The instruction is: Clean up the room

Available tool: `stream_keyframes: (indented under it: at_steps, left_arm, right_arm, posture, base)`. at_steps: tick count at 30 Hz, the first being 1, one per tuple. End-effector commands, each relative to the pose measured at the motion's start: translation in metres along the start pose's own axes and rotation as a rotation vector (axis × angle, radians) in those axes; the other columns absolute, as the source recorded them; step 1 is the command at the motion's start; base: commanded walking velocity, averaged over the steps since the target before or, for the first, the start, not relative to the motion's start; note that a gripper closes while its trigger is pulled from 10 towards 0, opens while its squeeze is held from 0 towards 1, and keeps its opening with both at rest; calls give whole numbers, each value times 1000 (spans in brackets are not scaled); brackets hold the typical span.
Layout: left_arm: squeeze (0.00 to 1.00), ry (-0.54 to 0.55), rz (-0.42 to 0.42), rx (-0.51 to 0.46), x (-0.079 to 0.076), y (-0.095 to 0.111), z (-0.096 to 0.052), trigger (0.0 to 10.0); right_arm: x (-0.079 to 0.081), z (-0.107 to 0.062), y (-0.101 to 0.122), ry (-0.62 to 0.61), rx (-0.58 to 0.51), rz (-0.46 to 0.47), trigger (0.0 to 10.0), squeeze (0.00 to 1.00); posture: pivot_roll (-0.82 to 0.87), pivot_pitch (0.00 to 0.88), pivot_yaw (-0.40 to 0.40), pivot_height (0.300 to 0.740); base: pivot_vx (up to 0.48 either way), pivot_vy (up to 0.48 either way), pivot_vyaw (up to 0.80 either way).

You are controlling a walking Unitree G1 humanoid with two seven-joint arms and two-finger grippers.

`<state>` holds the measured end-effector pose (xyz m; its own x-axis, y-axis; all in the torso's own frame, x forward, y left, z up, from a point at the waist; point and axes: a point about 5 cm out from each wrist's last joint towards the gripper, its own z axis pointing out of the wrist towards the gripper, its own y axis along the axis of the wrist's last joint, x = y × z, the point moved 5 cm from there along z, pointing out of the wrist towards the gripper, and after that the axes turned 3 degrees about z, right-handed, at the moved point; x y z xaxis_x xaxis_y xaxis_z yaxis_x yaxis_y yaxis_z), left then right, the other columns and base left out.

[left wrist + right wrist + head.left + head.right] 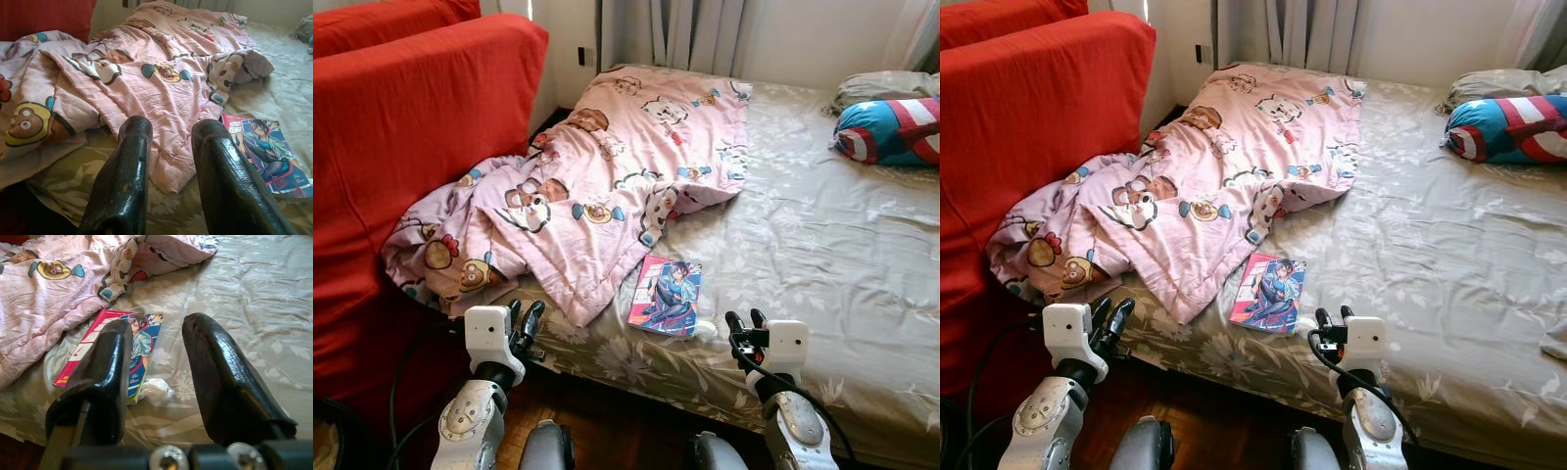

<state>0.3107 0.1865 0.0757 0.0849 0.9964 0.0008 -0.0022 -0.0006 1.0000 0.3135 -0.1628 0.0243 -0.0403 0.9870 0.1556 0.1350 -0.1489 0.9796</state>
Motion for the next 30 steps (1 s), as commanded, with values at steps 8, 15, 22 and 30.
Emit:
stream_keyframes:
  at_steps: [8,15,22,30]
  left_arm:
    - [0,-20,-10,10,-6,1,3,10000]
    - [0,-9,-12,9,-4,1,3,10000]
    - [0,-8,-16,12,-5,1,3,10000]
    - [0,-13,-18,12,-7,1,3,10000]
  right_arm:
    - [1,-2,-5,7,15,10,10000,0]
    - [2,-1,-5,12,18,6,10000,0]
    - [8,-2,-5,40,18,-21,10000,0]
    - [5,-3,-6,18,17,12,10000,0]
  posture:
    - [-22,77,-32,627]
    - [-22,87,-33,627]
    - [-21,92,-33,627]
    - [-23,96,-31,627]
  base:
    - [0,0,0]
    - [0,0,0]
    - [217,0,0]
    - [270,0,195]
